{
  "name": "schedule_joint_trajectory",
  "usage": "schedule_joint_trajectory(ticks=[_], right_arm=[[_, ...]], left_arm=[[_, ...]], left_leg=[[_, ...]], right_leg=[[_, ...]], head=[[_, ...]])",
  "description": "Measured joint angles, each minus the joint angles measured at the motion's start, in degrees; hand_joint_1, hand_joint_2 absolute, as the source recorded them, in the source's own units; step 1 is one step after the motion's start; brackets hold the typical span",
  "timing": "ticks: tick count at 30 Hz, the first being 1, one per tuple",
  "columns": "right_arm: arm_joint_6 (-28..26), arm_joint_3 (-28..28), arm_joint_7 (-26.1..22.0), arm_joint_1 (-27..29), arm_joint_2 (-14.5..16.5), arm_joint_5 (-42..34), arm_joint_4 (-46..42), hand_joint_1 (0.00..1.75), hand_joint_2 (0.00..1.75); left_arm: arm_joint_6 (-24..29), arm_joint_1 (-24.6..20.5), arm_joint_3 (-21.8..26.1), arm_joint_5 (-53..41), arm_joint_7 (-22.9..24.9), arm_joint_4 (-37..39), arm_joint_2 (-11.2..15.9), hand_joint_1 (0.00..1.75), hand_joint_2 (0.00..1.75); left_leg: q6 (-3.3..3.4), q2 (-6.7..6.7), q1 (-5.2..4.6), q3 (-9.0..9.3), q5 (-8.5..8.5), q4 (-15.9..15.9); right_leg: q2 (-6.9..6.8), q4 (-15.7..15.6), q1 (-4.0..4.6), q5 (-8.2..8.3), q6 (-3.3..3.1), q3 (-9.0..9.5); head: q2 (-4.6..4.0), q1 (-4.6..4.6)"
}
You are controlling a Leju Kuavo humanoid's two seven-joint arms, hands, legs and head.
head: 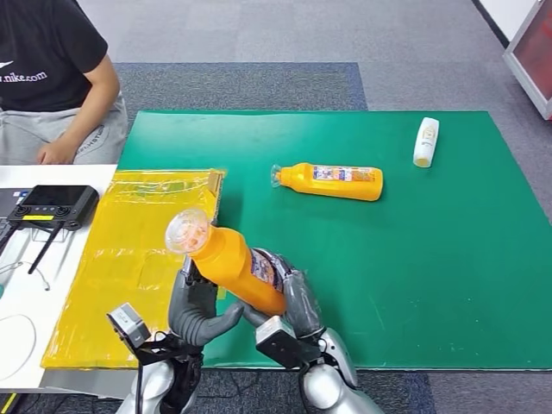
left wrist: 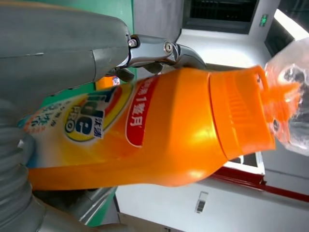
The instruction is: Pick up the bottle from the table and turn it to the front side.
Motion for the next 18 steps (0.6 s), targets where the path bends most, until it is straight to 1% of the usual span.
schedule_joint_trajectory(ticks=[7,18], right_arm=[[-1.32,0.86,-0.18,-0.20,-0.39,2.37,0.01,1.75,1.75],[-1.77,2.44,0.26,-0.55,-1.11,4.80,-0.12,1.75,1.75]], left_arm=[[-0.80,-0.01,-0.13,0.80,0.69,-0.05,0.19,0.00,1.75],[-2.58,-0.19,0.06,3.14,1.90,-0.05,0.23,0.00,1.75]], left_leg=[[0.00,0.00,0.00,0.00,0.00,0.00],[0.00,0.00,0.00,0.00,0.00,0.00]], right_leg=[[0.00,0.00,0.00,0.00,0.00,0.00],[0.00,0.00,0.00,0.00,0.00,-0.01]], head=[[0.00,0.00],[0.00,0.00]])
